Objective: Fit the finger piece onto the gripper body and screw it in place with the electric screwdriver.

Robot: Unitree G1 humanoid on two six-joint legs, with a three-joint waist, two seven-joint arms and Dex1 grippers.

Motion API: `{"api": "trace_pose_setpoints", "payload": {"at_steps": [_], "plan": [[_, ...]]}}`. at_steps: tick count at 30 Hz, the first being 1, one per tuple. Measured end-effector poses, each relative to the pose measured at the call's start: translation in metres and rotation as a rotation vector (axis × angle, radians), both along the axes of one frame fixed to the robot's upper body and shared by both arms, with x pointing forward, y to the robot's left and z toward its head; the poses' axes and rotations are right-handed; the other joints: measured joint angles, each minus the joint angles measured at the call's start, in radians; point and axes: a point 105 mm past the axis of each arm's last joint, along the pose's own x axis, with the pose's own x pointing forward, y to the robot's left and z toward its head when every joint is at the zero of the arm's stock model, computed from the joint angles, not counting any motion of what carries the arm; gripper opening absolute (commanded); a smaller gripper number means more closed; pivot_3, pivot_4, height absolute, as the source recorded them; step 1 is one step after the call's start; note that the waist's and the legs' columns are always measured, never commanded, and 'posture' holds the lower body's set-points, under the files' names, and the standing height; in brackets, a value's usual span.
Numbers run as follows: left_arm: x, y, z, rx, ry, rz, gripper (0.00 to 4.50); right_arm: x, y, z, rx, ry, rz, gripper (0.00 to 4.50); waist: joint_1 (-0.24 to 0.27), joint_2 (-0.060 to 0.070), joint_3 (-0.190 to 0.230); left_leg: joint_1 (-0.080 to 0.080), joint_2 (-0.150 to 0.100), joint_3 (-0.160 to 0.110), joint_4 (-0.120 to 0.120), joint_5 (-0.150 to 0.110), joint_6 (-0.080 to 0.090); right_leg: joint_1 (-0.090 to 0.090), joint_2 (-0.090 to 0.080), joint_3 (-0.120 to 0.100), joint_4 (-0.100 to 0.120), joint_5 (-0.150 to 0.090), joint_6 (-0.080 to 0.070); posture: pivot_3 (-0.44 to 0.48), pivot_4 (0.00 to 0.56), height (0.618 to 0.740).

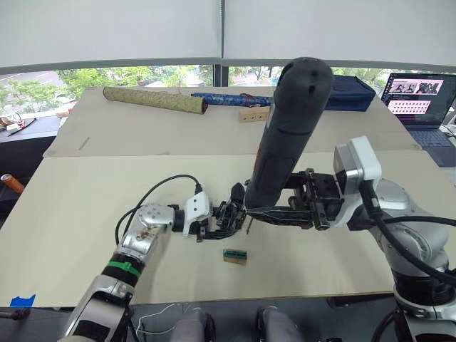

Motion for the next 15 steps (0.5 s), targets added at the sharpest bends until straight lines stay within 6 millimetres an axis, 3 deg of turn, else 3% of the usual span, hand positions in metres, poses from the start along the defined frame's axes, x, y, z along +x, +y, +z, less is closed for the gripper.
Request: {"api": "trace_pose_setpoints", "payload": {"at_steps": [5, 7, 10, 15], "plan": [[0.0032, -0.0039, -0.0019, -0.012, -0.011, -0.015, 2.27, 0.0001, -0.0007, -0.0003, -0.007, -0.001, -0.003, 1.9, 0.006, 0.0, 0.0, 0.0, 0.0, -0.001, 0.001, 0.0, 0.0, 0.001, 0.0, 0.001, -0.001, 0.0, 0.0, 0.0, 0.15, 0.74], [0.0037, -0.0041, -0.0023, -0.016, -0.006, -0.009, 3.32, 0.0001, -0.0007, -0.0004, -0.008, -0.001, -0.002, 1.9, 0.006, 0.0, 0.0, 0.0, 0.0, -0.001, 0.002, 0.0, 0.001, 0.001, 0.0, 0.001, 0.0, 0.0, 0.0, 0.0, 0.15, 0.74], [0.0053, -0.0018, -0.005, -0.012, 0.0, 0.019, 4.47, 0.0001, -0.0008, -0.0004, -0.01, -0.001, -0.003, 1.9, 0.006, 0.0, 0.0, 0.0, 0.0, -0.001, 0.002, 0.0, 0.001, 0.001, 0.0, 0.001, 0.0, 0.0, 0.0, 0.0, 0.15, 0.74], [0.0021, 0.0043, -0.0045, -0.031, -0.022, 0.061, 4.47, 0.0, -0.0006, -0.0005, -0.01, -0.001, -0.003, 1.9, 0.003, 0.0, 0.0, 0.0, 0.001, -0.001, 0.001, 0.0, 0.001, 0.0, 0.0, 0.001, 0.0, 0.0, 0.0, 0.0, 0.15, 0.74]]}}
